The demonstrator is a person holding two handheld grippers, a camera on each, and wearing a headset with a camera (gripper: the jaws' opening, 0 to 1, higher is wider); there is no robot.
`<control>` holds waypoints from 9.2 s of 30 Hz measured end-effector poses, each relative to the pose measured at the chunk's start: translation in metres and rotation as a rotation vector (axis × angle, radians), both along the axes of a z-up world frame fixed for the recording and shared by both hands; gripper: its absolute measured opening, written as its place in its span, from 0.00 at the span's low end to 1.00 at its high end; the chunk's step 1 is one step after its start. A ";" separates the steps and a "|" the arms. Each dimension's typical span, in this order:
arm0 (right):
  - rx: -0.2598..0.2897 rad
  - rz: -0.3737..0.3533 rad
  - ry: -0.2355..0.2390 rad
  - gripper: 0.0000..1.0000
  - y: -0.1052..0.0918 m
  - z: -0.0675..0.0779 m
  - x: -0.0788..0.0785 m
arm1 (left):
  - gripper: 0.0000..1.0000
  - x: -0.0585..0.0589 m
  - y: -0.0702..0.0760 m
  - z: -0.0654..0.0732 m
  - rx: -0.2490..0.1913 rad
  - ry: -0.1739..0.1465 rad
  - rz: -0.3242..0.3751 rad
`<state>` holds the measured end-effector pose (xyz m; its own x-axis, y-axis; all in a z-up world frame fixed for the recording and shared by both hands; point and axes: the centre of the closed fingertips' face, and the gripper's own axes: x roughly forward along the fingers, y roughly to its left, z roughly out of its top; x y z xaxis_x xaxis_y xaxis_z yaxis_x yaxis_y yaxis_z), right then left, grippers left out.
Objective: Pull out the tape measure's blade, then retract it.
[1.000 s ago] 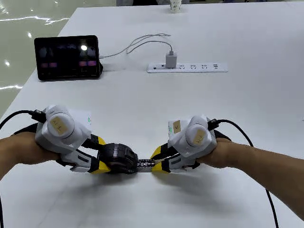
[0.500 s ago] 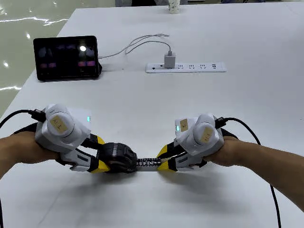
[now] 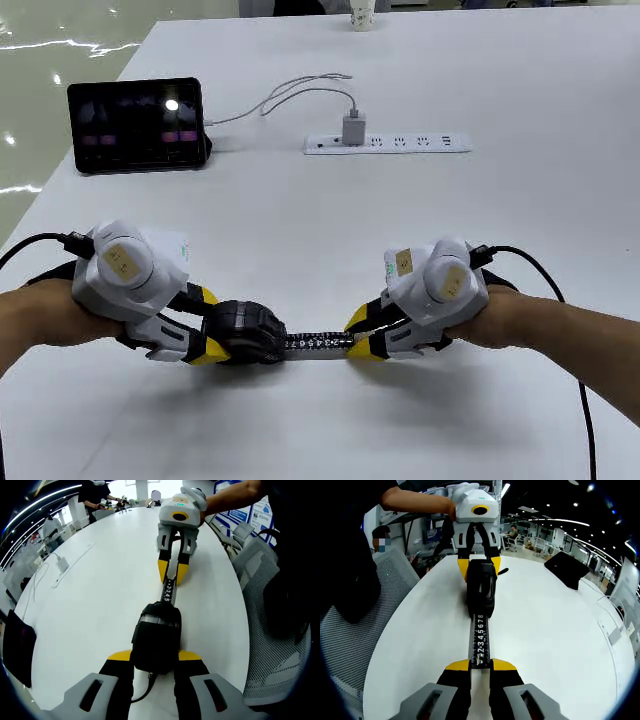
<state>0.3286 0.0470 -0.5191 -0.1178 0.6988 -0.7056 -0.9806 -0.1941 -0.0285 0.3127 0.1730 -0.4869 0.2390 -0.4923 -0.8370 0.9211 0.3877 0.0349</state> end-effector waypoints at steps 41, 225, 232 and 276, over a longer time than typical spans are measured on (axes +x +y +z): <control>-0.048 -0.035 0.014 0.09 -0.051 0.000 0.006 | 0.25 0.000 -0.001 0.000 0.007 0.002 0.002; -0.025 -0.552 0.031 0.73 -0.150 0.039 -0.037 | 0.87 -0.058 -0.017 0.036 -0.248 -0.069 0.518; 0.003 -0.630 0.041 0.79 -0.147 0.047 -0.042 | 0.91 -0.062 -0.019 0.042 -0.277 -0.101 0.600; 0.150 -0.937 0.128 0.99 -0.116 0.091 -0.071 | 0.99 -0.077 -0.043 0.062 -0.314 -0.171 0.827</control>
<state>0.2575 -0.0686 -0.4283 0.4651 0.6303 -0.6216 -0.7332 0.6678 0.1284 0.2353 0.1299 -0.4246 0.7274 -0.3078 -0.6134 0.3357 0.9391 -0.0731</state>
